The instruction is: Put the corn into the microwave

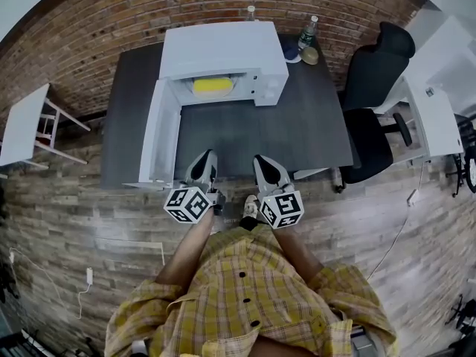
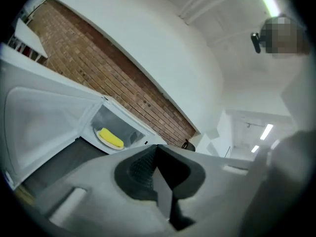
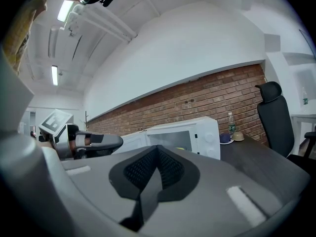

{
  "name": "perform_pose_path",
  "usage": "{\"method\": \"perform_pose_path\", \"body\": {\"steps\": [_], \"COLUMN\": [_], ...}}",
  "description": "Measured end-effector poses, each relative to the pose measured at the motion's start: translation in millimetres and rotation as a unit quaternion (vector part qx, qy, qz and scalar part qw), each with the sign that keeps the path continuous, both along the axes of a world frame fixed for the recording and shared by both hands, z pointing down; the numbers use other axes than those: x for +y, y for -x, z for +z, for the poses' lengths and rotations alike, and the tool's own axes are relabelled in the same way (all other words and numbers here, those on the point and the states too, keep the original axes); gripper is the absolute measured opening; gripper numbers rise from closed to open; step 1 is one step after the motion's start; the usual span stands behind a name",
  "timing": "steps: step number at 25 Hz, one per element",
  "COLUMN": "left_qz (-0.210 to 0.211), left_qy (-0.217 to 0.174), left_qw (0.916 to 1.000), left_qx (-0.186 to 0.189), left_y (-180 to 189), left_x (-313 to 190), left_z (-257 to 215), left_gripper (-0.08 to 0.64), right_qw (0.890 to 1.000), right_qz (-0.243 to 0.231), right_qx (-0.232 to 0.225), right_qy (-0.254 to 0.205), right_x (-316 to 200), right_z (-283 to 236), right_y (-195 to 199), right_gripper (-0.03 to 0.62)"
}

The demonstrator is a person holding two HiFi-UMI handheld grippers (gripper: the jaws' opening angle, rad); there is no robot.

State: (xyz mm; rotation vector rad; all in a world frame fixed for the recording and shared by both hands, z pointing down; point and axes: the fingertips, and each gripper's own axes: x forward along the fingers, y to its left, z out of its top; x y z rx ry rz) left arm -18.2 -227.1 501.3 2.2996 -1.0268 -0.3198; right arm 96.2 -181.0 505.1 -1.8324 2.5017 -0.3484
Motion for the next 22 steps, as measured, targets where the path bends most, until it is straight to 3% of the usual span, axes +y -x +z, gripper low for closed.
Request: {"method": "perform_pose_path", "body": {"steps": [5,9,22], "left_qz": [0.009,0.023,0.023], "left_qy": [-0.054,-0.107,-0.135], "left_qw": [0.9968,0.9874,0.9804], "left_qx": [-0.058,-0.115,-0.142], "left_y": [-1,-4,9], "left_x": [16,32,48], "left_z": [-12,-21,-31], "left_gripper": [-0.005,-0.005,-0.005], "right_qw": [1.0,1.0,1.0], "right_qz": [-0.001,-0.003,0.007], "right_qx": [-0.012,-0.01,-0.009], "right_qy": [-0.001,-0.004,-0.018], "right_x": [6,13,21], "right_z": [-3,-5,-11], "right_y": [4,8,23], "right_gripper": [-0.005,-0.005,-0.005]}}
